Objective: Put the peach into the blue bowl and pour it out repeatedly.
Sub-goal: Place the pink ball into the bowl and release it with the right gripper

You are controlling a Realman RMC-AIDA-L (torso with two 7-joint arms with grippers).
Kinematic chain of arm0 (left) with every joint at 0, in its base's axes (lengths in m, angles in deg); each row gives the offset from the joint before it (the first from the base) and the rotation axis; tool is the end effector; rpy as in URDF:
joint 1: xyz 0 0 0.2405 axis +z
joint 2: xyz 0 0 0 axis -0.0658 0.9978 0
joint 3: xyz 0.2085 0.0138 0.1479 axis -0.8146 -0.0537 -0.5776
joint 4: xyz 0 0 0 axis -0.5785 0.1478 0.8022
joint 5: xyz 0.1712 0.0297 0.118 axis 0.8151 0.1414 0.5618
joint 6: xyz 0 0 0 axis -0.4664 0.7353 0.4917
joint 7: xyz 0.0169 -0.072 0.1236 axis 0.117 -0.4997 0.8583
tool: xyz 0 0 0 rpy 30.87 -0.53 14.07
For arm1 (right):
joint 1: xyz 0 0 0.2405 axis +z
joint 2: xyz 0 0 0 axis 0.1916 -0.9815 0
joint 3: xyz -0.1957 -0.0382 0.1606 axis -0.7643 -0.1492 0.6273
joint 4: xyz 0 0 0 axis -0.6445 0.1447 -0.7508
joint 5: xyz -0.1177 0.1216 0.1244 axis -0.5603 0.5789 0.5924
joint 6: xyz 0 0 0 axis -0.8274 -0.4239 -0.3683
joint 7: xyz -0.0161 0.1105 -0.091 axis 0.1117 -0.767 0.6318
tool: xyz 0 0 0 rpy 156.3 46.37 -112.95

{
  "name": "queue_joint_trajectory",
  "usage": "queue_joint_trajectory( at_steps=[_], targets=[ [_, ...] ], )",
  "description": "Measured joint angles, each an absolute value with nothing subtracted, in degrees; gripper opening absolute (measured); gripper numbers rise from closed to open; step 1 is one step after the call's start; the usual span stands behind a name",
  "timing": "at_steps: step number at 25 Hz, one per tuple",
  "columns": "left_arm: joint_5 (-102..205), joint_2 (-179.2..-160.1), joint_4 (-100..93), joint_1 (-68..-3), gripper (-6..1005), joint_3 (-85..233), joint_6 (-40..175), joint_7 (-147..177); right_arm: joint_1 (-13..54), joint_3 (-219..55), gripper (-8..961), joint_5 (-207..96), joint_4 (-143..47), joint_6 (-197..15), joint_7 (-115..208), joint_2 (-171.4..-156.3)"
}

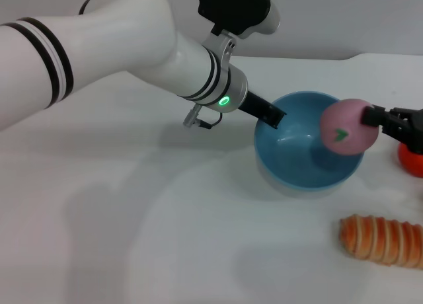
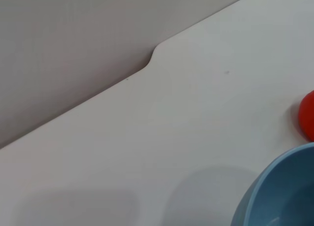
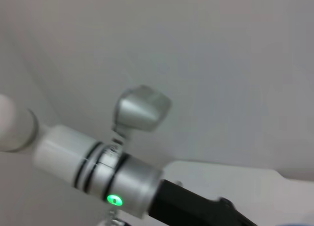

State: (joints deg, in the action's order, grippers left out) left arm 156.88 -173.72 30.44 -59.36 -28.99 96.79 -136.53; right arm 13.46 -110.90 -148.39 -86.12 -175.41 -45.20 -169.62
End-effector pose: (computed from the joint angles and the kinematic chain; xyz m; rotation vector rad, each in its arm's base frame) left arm -0.1329 0.4132 -0.1302 -2.5491 -0.8928 0.0821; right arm 0.2773 0.3156 0.0347 -2.5105 0.9906 0.9391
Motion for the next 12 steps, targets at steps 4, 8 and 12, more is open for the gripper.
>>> queue_joint_trajectory(
  at_steps=[4,8,12],
  targets=[
    [156.92,-173.77,30.46,-59.14,-2,-29.0,96.78,-137.22,14.42,-111.25,62,-148.49,-83.17,-172.49,-45.08,-169.61],
    [156.92,-173.77,30.49,-58.96,-2,-28.98,96.83,-137.33,15.01,-111.26,65,-148.58,-82.24,-171.33,-44.57,-169.71],
    [156.67,-173.75,30.53,-58.41,-1,-28.99,96.66,-137.42,15.33,-111.26,146,-148.59,-81.54,-170.16,-44.53,-169.71]
  ],
)
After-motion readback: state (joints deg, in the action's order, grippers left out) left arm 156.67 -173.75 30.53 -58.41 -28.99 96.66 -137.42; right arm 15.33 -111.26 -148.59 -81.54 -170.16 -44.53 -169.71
